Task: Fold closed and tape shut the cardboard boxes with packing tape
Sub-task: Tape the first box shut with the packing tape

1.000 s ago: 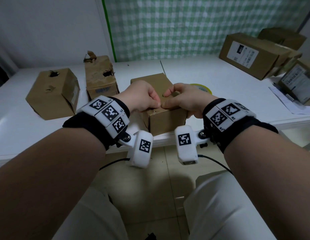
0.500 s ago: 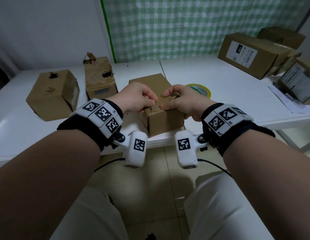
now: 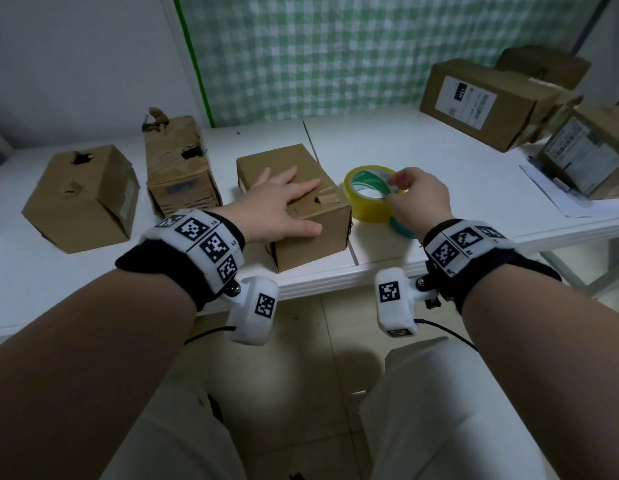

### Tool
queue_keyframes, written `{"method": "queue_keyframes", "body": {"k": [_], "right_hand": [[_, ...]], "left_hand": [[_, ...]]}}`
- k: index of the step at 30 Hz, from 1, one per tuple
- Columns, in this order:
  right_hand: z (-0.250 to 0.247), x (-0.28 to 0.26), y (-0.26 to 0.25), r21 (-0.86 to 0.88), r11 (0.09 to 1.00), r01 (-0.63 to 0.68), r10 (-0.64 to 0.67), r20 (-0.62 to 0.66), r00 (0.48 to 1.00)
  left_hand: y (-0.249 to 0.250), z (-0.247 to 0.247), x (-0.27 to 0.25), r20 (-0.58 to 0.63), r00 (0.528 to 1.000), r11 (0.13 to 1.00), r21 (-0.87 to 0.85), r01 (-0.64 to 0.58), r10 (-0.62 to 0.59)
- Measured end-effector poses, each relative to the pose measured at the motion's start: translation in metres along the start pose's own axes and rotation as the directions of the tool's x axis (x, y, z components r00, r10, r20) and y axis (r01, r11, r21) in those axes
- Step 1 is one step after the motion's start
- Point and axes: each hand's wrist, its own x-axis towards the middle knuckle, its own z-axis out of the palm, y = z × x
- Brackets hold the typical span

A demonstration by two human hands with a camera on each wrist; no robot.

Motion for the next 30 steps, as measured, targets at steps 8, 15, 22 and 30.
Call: {"method": "queue_keyframes", "body": {"k": [8, 15, 22, 30], "right_hand": [[0.02, 0.015, 0.005, -0.45, 0.87, 0.202, -0.075, 0.283, 0.956], [0.005, 0.023, -0.003, -0.203, 0.973, 0.111, -0.074, 0.181, 0.981], [-0.032, 0.003, -0.024, 0.464, 0.883, 0.07, -0.142, 0.121, 0.982], [-0.067, -0.033, -0.042, 0.66, 0.752, 0.004, -0.199, 0.221, 0.955]], "left_hand": [[0.01, 0.004, 0.009, -0.016, 0.999, 0.999, 0.014, 0.045, -0.045], [0.012, 0.003, 0.016, -0.027, 0.998, 0.997, 0.04, 0.064, -0.063], [0.026, -0.019, 0.016, -0.068, 0.995, 0.996, -0.064, 0.07, -0.074], [0.065, -0.042, 0.009, -0.256, 0.966, 0.859, -0.502, -0.101, -0.036]]}}
